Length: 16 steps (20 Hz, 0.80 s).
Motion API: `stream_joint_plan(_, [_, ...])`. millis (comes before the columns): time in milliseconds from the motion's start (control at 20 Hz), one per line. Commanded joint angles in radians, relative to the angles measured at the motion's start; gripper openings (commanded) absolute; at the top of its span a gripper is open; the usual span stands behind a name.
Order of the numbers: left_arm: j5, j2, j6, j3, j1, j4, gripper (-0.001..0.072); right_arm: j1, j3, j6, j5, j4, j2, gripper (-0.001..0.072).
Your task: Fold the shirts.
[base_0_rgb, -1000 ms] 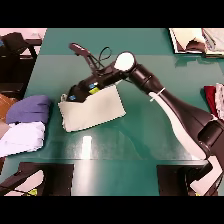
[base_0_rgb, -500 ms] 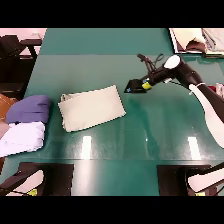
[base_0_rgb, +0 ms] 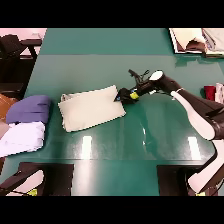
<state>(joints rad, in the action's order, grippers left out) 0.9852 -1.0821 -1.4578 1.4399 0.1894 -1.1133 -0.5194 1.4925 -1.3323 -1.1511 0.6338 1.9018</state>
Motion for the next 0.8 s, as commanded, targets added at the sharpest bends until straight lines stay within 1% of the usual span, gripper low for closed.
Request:
stream_joint_plan(0, [0.003, 0.0, 0.0, 0.0, -0.01, 0.025, 0.002, -0.066, 0.095, 0.01, 0.024, -0.031, 0.069, 0.0379])
stream_joint_plan(50, [0.002, 0.0, 0.0, 0.0, -0.022, 0.023, 0.002, -0.073, 0.134, 0.01, 0.023, -0.031, 0.087, 0.0261])
stream_joint_plan(100, [-0.002, 0.0, 0.0, 0.0, -0.043, 0.021, 0.002, -0.081, 0.169, 0.014, 0.022, -0.029, 0.1, 0.0103])
stream_joint_plan(150, [-0.005, 0.0, 0.0, 0.0, -0.069, 0.021, 0.002, -0.082, 0.198, 0.015, 0.022, -0.027, 0.107, 0.0016])
stream_joint_plan(300, [-0.009, 0.0, 0.0, 0.0, -0.158, 0.021, 0.002, -0.043, 0.254, 0.013, 0.006, 0.025, 0.079, 0.0016])
stream_joint_plan(400, [-0.009, 0.0, 0.0, 0.0, -0.221, 0.021, 0.002, 0.029, 0.266, 0.009, -0.023, 0.121, 0.02, 0.0016])
stream_joint_plan(650, [-0.028, 0.0, -0.001, 0.0, -0.336, 0.021, 0.0021, 0.322, 0.265, -0.06, -0.119, 0.352, -0.169, 0.0016])
stream_joint_plan(750, [-0.029, 0.0, -0.001, 0.0, -0.351, 0.023, 0.0021, 0.466, 0.265, -0.136, -0.146, 0.47, -0.245, 0.0016])
